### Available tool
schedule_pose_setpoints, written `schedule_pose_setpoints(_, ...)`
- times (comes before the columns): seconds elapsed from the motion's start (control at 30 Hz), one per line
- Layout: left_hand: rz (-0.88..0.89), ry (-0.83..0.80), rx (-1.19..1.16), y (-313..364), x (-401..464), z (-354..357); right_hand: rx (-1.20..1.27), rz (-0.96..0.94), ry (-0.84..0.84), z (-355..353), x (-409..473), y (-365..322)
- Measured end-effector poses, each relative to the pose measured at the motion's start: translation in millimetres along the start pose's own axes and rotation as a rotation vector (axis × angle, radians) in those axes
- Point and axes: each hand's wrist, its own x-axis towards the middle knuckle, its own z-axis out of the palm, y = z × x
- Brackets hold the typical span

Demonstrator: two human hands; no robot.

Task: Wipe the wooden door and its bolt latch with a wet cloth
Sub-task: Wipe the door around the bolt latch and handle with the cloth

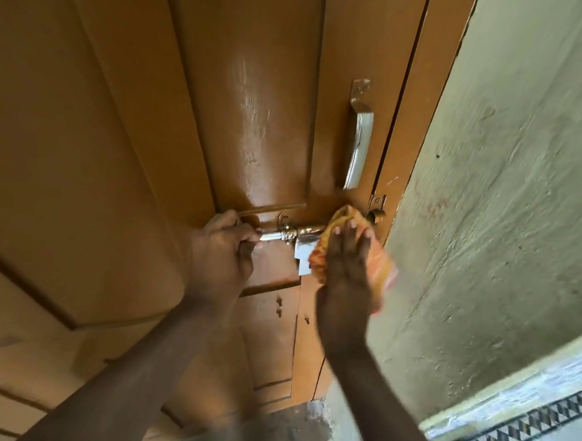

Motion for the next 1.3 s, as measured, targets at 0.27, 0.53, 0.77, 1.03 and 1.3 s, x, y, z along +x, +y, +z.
schedule_pose_setpoints(0.27,0.027,-0.058,-0.010,-1,2,-8,-0.155,-0.117,-0.214,-46,32,-18)
schedule_pose_setpoints(0.53,-0.014,-0.097,0.039,2,5,-6,-0.218,-0.190,-0.189,-52,57,-20)
schedule_pose_setpoints(0.77,-0.033,-0.098,0.075,1,4,-5,-0.191,-0.185,-0.127,-45,50,-17)
schedule_pose_setpoints(1.03,-0.051,-0.109,0.058,1,3,-3,-0.093,-0.113,-0.109,-32,39,-23)
schedule_pose_setpoints(1.3,-0.017,-0.098,0.007,-6,5,-7,-0.194,-0.430,-0.161,-44,10,26)
